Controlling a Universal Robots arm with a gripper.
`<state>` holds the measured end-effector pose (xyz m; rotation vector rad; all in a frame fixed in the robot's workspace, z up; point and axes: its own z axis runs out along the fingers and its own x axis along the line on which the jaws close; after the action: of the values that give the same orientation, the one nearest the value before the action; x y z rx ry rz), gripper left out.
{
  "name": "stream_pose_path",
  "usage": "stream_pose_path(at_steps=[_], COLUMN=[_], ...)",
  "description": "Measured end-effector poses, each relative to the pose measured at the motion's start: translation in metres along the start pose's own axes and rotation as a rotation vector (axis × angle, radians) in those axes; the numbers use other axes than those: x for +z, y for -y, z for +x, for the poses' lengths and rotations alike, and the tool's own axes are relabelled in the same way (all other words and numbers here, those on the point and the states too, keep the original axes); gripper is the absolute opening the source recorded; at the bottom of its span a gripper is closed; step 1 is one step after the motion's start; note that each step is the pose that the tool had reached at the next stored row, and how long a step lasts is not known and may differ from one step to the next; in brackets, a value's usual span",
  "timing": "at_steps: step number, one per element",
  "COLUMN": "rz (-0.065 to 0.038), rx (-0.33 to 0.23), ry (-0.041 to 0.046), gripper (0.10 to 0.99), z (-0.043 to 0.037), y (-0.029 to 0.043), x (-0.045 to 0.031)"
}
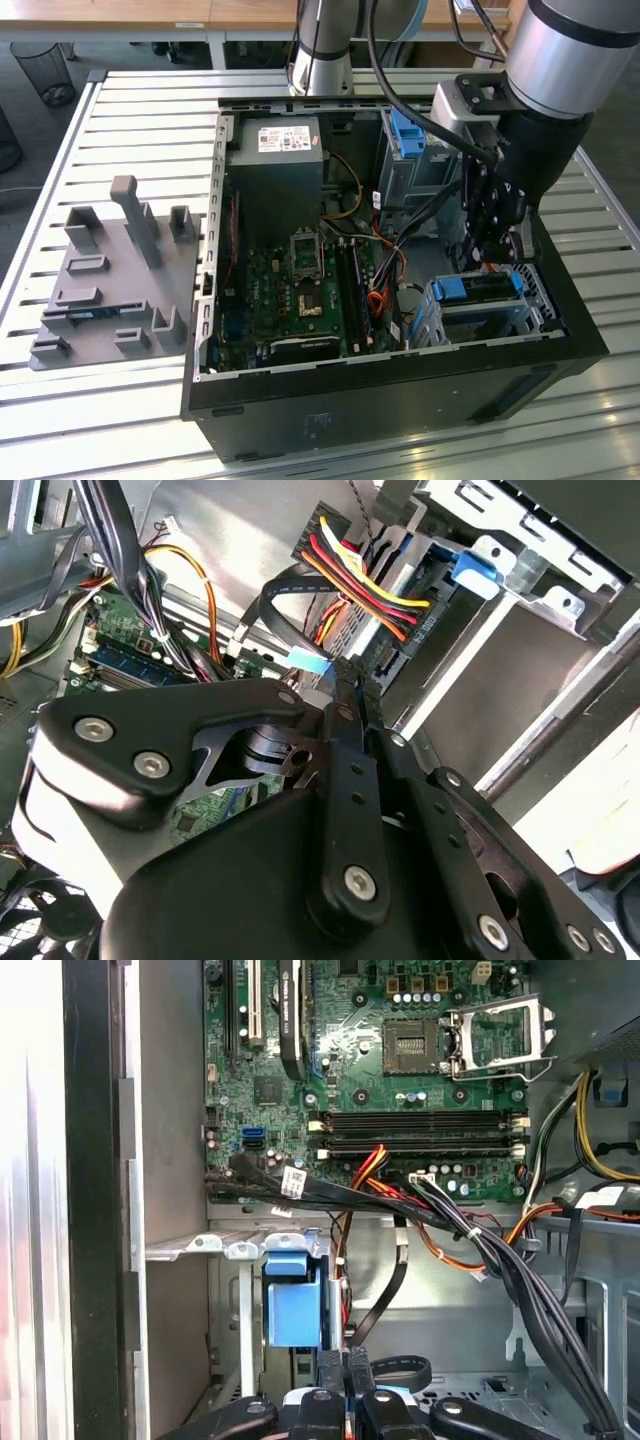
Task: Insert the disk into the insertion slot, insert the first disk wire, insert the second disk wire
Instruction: 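Insert the second disk wire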
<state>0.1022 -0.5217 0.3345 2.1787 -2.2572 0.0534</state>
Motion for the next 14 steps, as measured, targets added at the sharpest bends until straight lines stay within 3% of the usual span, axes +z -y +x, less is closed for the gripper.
stream_pose_path(at_steps=[5, 14], rz=[-0.001, -0.001], rx=[0.000, 0.000], ry=[0.0000, -0.0001], gripper=[0.141, 0.141], z=[0.0010, 0.0084], y=[0.0046, 0.0056], x=[0.0001, 0.0003])
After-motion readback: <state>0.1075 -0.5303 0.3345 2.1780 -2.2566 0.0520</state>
